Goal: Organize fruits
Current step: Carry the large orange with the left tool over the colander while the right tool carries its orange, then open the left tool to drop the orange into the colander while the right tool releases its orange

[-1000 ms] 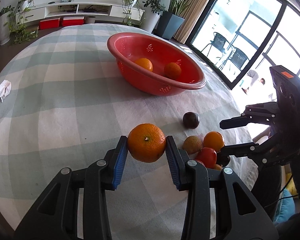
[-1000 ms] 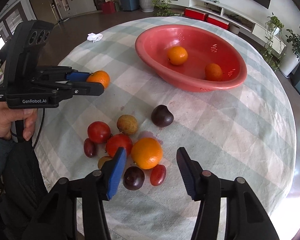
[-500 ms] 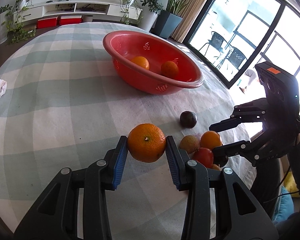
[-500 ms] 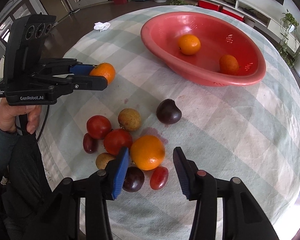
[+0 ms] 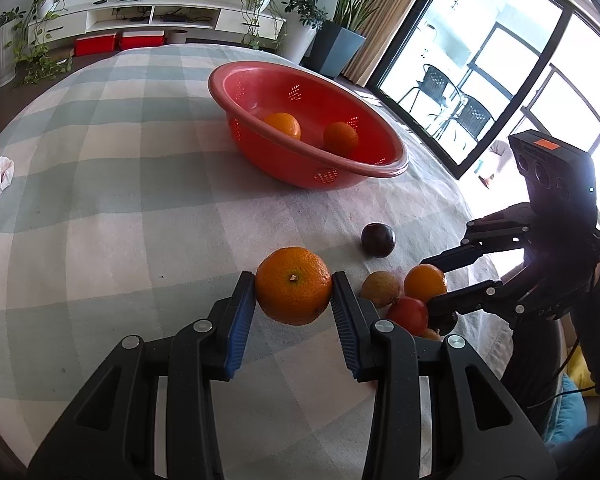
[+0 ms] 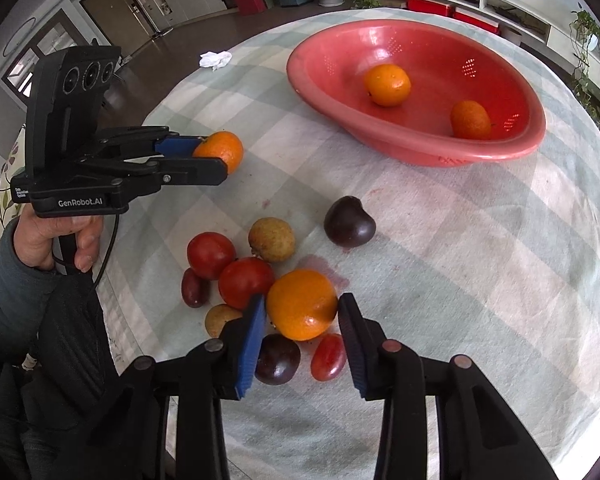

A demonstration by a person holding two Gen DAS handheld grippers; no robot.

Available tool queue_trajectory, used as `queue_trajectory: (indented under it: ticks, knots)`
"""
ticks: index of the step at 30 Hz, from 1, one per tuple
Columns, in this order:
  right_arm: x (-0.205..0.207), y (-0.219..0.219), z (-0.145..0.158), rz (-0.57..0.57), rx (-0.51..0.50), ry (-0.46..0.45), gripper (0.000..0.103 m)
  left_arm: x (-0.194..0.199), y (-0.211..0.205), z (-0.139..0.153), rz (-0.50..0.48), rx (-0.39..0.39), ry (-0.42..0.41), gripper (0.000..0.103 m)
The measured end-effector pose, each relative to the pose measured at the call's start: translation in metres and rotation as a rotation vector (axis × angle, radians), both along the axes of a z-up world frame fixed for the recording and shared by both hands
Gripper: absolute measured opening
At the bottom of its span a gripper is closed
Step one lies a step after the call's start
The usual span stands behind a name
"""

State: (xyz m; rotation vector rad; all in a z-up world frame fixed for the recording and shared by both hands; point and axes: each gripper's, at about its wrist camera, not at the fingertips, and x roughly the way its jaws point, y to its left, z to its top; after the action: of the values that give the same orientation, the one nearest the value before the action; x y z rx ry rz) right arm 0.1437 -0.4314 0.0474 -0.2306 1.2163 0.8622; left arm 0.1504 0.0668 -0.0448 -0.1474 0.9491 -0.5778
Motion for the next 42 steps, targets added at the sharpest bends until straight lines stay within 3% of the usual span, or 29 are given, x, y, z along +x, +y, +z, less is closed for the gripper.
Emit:
queue_trajectory:
  ticks: [8,16,22,27,35,42]
  knots:
    - [-0.006,-0.025,0.014,-0.078,0.098,-0.02,0.04,-0.001,0.002,0.001,0.009,-0.002,-0.009,0.036]
    - [0.009,-0.064,0.036,-0.285,0.206,-0.075,0.04,0.0,0.009,0.03,0.038,-0.02,-0.081,0.036]
    - [0.037,-0.079,0.072,-0.452,0.29,-0.157,0.04,0.023,-0.005,0.069,0.01,0.074,-0.159,0.036]
    - [0.066,-0.062,0.09,-0.473,0.295,-0.181,0.04,0.055,-0.036,0.086,-0.056,0.162,-0.174,0.036]
    - [0.117,-0.029,0.084,-0.465,0.244,-0.157,0.04,0.089,-0.101,0.068,-0.178,0.272,-0.146,0.036]
    - [0.153,-0.009,0.058,-0.449,0.197,-0.091,0.04,0.102,-0.122,0.041,-0.215,0.299,-0.1,0.036]
